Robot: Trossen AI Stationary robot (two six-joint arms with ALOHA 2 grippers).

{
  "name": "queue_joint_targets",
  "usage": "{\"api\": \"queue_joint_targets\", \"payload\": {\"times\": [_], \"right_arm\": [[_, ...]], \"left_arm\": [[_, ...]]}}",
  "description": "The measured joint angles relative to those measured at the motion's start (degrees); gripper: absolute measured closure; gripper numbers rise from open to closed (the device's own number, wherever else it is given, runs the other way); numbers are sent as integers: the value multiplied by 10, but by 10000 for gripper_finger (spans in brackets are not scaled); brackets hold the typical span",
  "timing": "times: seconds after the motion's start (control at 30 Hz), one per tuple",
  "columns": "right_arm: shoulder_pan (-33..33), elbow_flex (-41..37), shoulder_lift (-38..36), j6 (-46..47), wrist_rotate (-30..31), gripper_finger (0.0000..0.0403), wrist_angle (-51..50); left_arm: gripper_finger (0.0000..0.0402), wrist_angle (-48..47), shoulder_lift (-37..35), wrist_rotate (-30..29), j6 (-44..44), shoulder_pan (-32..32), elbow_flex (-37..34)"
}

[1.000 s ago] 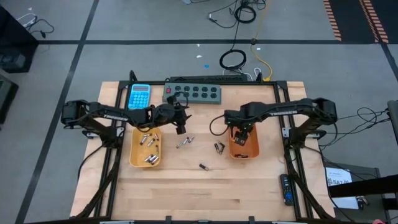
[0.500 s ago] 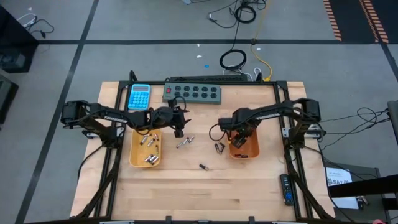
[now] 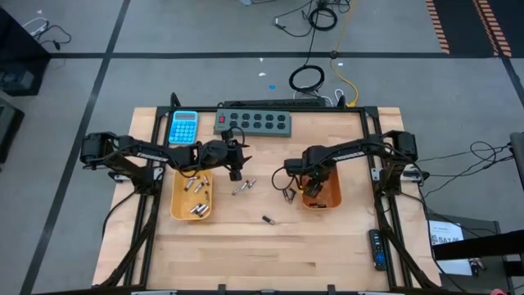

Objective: Sort batteries
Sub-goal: Put the silver battery into the yellow bin

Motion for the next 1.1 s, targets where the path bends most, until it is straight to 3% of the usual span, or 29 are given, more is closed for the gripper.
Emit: {"api": "queue_joint_targets", "payload": {"times": [0.63, 0.83, 1.1], "right_arm": [[-9, 2, -1, 71, 7, 177, 10], [3, 29, -13, 125, 49, 177, -51], [3, 17, -14, 227, 32, 177, -27]], "left_arm": [[208, -16, 0, 0, 13, 0, 0], [208, -16, 0, 0, 13, 0, 0], [208, -14, 0, 1, 14, 0, 0]]}}
